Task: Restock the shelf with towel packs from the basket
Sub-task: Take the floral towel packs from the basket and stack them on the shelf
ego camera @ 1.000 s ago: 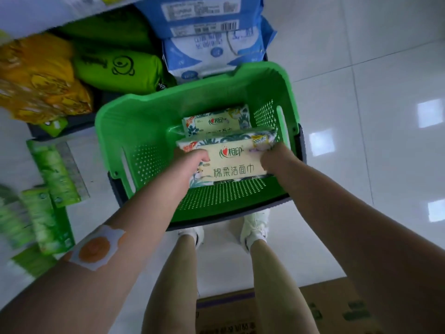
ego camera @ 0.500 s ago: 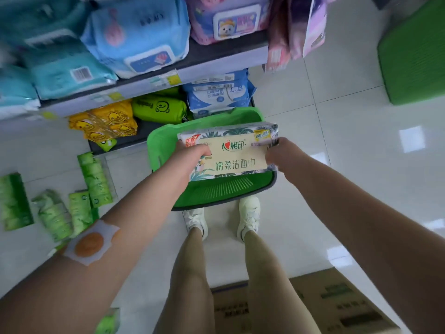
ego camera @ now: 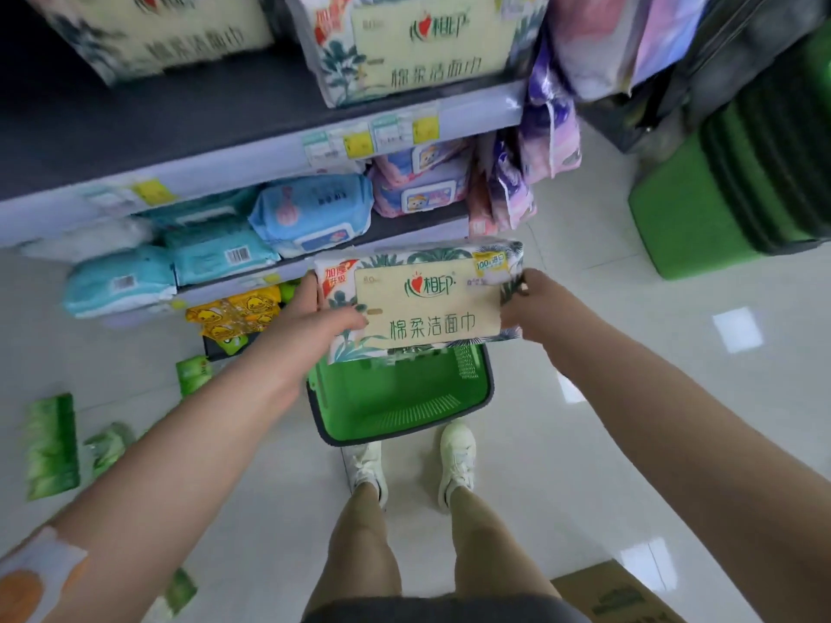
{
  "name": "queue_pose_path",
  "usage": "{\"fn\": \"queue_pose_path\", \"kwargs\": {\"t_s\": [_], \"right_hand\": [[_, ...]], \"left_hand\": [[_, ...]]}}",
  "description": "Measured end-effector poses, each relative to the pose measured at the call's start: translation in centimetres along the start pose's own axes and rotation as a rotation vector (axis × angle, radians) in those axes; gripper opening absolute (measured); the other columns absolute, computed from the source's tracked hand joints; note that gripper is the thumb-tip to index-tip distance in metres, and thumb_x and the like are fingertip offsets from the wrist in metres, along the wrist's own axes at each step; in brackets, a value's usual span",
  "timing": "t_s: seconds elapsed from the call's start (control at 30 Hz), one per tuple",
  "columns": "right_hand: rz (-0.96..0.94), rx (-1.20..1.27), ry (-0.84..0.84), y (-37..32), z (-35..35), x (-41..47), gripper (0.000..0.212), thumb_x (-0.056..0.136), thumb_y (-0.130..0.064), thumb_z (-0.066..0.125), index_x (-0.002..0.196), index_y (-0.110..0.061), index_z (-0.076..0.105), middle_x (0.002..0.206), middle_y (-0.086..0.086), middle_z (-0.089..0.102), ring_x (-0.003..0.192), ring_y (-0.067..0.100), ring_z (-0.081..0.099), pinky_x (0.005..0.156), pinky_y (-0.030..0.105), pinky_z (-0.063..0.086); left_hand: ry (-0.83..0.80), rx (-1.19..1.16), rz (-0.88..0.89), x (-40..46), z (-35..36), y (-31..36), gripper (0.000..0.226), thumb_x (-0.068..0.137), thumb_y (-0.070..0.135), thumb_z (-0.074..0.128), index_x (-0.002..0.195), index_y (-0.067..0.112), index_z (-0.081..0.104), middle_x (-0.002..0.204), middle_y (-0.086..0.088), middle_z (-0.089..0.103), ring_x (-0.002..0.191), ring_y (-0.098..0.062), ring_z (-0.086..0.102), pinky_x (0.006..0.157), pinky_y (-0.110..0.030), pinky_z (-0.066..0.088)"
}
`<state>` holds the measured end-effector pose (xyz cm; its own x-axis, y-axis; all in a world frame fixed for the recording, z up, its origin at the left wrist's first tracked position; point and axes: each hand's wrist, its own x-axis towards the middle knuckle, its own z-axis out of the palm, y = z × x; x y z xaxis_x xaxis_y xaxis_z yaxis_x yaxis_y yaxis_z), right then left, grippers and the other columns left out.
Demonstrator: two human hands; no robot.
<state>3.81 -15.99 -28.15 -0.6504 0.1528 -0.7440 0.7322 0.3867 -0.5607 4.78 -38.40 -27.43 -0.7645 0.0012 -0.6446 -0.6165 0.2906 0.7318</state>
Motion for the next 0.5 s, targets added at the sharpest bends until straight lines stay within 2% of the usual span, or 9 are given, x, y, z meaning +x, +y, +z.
{"fn": "queue_pose_path", "kwargs": {"t_s": [0.07, 0.17, 0.27, 0.37, 0.5], "right_hand": [[-0.040, 0.036, 0.005, -1.5, -0.8, -1.5, 0.039, 0.082, 0.008, 0.042, 0.118, -0.007, 0.048, 0.089, 0.007, 0.052, 0.072, 0.016, 0.046, 0.056, 0.024, 0.038], [-0.142, 0.071, 0.013, -3.8, -1.6, -3.8, 0.039, 0.081, 0.008, 0.045, 0.113, -0.014, 0.047, 0.083, -0.001, 0.053, 0.071, 0.012, 0.047, 0.057, 0.023, 0.036], [-0.263, 0.099, 0.004, -6.0, -1.5, -5.5, 0.041, 0.082, 0.010, 0.048, 0.112, -0.020, 0.047, 0.084, -0.006, 0.054, 0.076, 0.012, 0.051, 0.059, 0.023, 0.039], [-0.344, 0.058, -0.004, -8.3, -0.1, -6.2, 0.035, 0.082, 0.007, 0.052, 0.109, -0.015, 0.049, 0.086, -0.003, 0.056, 0.080, 0.021, 0.054, 0.070, 0.032, 0.045], [-0.392, 0.025, -0.033, -11.4, 2.5, -6.3, 0.033, 0.085, 0.000, 0.052, 0.114, -0.015, 0.047, 0.097, 0.004, 0.061, 0.091, 0.030, 0.061, 0.078, 0.042, 0.053]], "left_hand": [[0.005, -0.015, 0.065, -1.5, -0.9, 1.6, 0.066, 0.076, 0.009, 0.063, 0.136, 0.025, 0.040, 0.130, 0.006, 0.056, 0.116, -0.013, 0.052, 0.104, -0.036, 0.036], [0.034, -0.042, 0.127, -3.6, -2.4, 3.5, 0.088, 0.062, 0.024, 0.064, 0.142, 0.035, 0.029, 0.136, 0.012, 0.051, 0.124, -0.010, 0.047, 0.110, -0.041, 0.031], [0.116, -0.035, 0.201, -5.3, -4.2, 4.9, 0.082, 0.060, 0.026, 0.062, 0.136, 0.042, 0.036, 0.120, 0.020, 0.061, 0.115, -0.006, 0.054, 0.107, -0.040, 0.035], [0.210, -0.074, 0.267, -6.1, -6.5, 6.2, 0.063, 0.067, 0.013, 0.064, 0.121, 0.042, 0.049, 0.102, 0.020, 0.068, 0.102, -0.005, 0.062, 0.100, -0.040, 0.042], [0.348, -0.131, 0.282, -5.8, -9.9, 7.0, 0.067, 0.065, 0.014, 0.065, 0.125, 0.038, 0.048, 0.104, 0.014, 0.068, 0.102, -0.009, 0.061, 0.092, -0.037, 0.046]]}}
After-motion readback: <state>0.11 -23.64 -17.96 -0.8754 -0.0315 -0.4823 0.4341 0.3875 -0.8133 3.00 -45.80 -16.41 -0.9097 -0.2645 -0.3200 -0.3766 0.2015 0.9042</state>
